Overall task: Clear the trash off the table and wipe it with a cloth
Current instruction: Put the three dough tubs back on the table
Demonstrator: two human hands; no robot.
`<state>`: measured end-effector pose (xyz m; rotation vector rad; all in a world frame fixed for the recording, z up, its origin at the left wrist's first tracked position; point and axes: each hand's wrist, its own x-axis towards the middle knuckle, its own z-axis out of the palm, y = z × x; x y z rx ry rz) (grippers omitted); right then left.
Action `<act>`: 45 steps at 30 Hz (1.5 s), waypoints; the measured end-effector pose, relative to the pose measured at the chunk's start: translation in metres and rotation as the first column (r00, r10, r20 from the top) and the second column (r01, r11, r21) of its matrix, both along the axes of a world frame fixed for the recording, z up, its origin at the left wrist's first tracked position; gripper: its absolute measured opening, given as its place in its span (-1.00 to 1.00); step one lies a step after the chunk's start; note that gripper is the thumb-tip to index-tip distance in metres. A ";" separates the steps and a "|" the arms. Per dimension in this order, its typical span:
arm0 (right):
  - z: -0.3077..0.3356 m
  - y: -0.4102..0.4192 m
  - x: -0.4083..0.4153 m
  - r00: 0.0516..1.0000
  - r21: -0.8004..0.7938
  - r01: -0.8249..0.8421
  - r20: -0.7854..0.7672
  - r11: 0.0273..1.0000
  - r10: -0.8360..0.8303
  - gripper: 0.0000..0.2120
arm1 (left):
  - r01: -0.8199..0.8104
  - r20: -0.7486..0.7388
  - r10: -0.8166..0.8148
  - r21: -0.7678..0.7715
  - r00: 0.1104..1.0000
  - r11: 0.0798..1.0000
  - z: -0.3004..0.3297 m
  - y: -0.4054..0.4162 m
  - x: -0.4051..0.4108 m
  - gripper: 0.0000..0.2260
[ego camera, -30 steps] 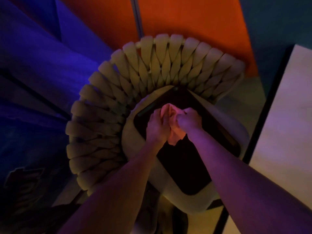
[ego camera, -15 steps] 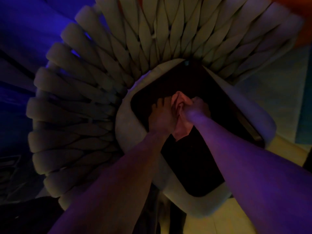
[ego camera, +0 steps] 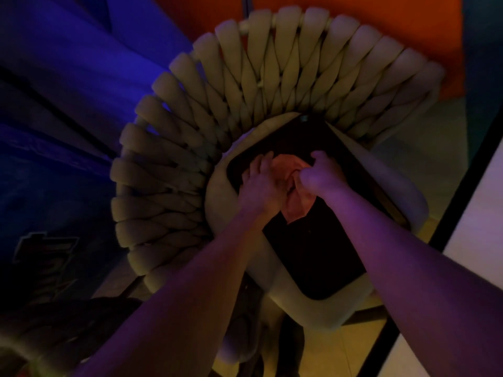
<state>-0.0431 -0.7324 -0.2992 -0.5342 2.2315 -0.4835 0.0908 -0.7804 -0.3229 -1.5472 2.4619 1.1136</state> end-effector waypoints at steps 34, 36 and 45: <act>0.168 0.194 0.428 0.718 -0.428 -0.622 0.022 0.656 0.695 -0.74 | -0.777 -0.261 0.739 -0.082 0.622 0.625 0.162 0.288 0.480 -0.59; 0.148 0.178 0.457 0.676 -0.355 -0.683 0.023 0.639 0.736 -0.70 | -0.822 -0.204 0.799 -0.062 0.565 0.566 0.146 0.289 0.515 -0.55; 0.073 0.100 0.539 0.593 -0.098 -0.803 -0.034 0.588 0.805 -0.52 | -0.877 -0.068 0.875 0.008 0.480 0.481 0.084 0.253 0.616 -0.44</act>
